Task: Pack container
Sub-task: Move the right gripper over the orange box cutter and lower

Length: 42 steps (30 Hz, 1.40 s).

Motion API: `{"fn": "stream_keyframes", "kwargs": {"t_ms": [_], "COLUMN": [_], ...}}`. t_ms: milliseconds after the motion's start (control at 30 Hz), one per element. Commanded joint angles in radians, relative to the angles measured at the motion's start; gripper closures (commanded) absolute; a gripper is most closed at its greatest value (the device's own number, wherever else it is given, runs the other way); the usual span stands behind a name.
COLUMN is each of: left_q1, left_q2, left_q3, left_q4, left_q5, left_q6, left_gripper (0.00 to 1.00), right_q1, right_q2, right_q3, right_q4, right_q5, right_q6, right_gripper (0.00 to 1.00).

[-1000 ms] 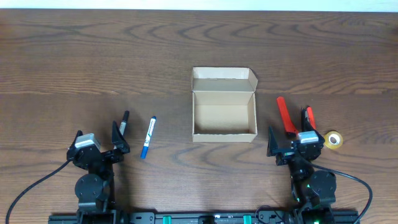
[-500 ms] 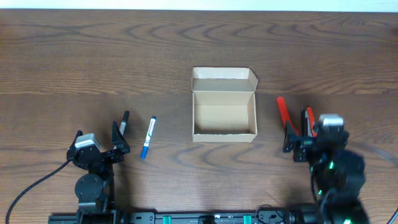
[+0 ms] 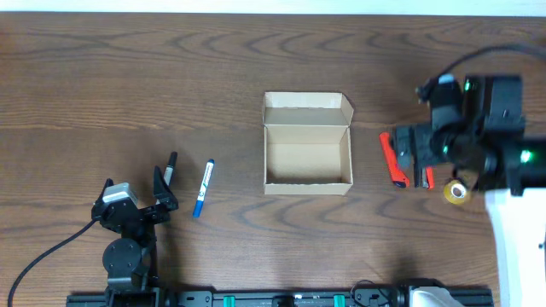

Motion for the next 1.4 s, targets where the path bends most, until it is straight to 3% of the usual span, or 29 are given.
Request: {"fn": "stream_keyframes", "kwargs": {"t_ms": [0,367,900,1367], "left_q1": [0.002,0.002,0.002,0.002], "left_q2": [-0.006,-0.006,-0.006,-0.006], "left_q3": [-0.022,-0.022,-0.022,-0.022], "left_q4": [-0.037,-0.037,-0.037,-0.037], "left_q5": [-0.007,-0.007,-0.008,-0.008], "left_q6": [-0.007,-0.007,-0.006,-0.007], "left_gripper": [0.04,0.05,0.04,0.04], "right_q1": [-0.009,-0.043,-0.050,-0.074], "right_q2": [0.088,0.418,0.565,0.565], "right_q3": [0.113,0.137,0.062,-0.226], "right_q4": [-0.065,-0.203,0.062,0.332], "right_q5": [0.016,0.071,0.064,0.023], "right_q6": [-0.057,-0.017,-0.211,-0.179], "right_gripper": [0.01,0.01,0.02,0.01]}}
